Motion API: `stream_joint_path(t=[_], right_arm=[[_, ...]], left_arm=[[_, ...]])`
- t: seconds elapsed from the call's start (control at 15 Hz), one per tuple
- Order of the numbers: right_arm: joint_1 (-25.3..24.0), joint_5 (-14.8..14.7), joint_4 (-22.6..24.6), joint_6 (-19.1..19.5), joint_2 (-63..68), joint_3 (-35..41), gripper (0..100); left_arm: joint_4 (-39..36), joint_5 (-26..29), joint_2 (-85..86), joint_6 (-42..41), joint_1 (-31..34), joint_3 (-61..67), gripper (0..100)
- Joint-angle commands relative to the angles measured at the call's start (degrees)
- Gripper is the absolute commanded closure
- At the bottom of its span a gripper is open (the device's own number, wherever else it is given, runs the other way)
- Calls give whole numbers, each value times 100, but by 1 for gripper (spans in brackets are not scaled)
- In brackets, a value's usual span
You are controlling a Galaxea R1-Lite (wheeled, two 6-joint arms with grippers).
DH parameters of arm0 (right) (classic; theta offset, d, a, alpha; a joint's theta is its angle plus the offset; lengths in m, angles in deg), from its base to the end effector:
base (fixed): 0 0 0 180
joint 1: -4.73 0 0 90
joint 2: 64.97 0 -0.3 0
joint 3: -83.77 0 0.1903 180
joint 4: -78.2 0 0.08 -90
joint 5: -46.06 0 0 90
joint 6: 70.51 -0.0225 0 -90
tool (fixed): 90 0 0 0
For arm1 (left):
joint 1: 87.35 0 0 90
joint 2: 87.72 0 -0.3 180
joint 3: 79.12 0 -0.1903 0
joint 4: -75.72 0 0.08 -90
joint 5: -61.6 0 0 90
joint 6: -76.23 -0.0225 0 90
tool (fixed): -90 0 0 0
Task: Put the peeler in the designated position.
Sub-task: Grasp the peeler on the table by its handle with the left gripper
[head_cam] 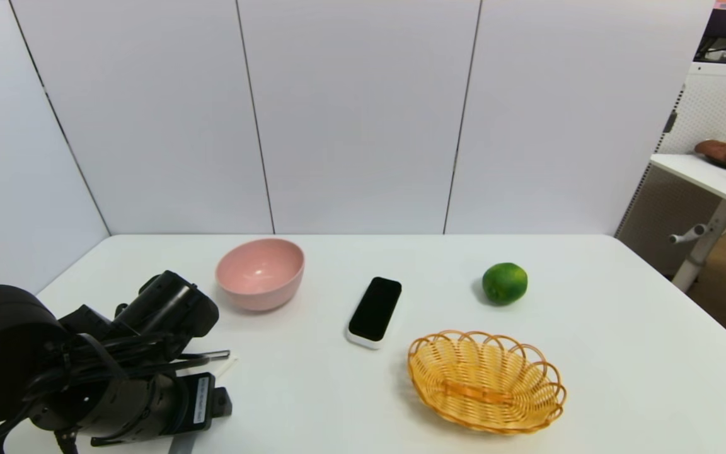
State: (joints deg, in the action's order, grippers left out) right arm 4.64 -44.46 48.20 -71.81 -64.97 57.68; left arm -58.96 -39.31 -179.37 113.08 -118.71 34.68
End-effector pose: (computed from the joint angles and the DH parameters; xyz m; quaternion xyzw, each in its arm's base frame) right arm -0.0268 -0.0002 0.0767 0.0112 0.0341 -0.0041 0.9993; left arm 0.1850 -0.1078 0.1217 -0.0555 0.5582 0.0334 0.8272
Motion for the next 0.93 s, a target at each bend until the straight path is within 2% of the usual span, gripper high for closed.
stream_joint_path(t=[0.07, 0.73, 0.93], right_arm=[[-8, 0, -5, 6, 9, -1, 0], [-8, 0, -5, 6, 9, -1, 0], [-8, 0, -5, 6, 9, -1, 0]], left_arm=[[11, -8, -28, 24, -1, -24, 100], [46, 19, -134, 6, -1, -50, 100], [46, -201, 209, -170, -1, -578, 100]])
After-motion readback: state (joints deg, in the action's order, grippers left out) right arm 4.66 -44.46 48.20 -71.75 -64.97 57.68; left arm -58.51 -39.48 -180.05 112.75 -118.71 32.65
